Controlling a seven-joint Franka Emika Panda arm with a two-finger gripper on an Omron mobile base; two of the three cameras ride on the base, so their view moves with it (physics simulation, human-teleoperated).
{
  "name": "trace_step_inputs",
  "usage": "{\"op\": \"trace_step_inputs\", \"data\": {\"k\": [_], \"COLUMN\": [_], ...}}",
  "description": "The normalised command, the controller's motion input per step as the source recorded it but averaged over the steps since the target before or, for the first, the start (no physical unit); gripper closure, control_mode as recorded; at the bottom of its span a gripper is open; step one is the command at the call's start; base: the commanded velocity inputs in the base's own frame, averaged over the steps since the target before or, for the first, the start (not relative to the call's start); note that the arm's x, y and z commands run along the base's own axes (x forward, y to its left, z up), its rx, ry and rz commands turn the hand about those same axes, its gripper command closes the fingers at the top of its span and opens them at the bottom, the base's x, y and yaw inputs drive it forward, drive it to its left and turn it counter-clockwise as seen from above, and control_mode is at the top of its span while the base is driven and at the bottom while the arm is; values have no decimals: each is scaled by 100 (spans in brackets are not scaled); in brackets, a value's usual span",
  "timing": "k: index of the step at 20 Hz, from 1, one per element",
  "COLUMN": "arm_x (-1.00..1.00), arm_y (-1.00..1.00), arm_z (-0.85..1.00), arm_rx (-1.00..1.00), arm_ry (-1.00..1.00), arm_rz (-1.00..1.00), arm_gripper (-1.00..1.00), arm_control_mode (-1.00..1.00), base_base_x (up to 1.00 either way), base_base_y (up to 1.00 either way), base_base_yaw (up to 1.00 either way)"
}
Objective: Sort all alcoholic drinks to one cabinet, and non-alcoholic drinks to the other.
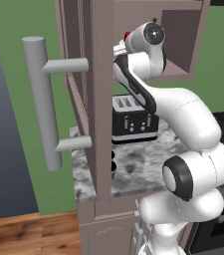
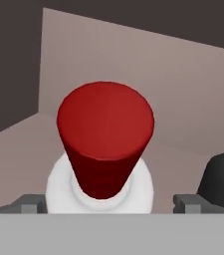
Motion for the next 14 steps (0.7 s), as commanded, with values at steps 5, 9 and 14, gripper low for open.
{"op": "trace_step_inputs", "data": {"k": [5, 9, 14], "arm_x": [0, 0, 6], "arm_y": [0, 0, 0], "arm_z": [2, 2, 1], "arm_rx": [0, 0, 0], "arm_ry": [-2, -2, -1], "arm_rz": [-2, -2, -1], "arm_gripper": [-100, -100, -100], "arm_control_mode": [-100, -100, -100], "base_base_x": [0, 0, 0], "base_base_y": [0, 0, 0], "base_base_yaw": [0, 0, 0]}}
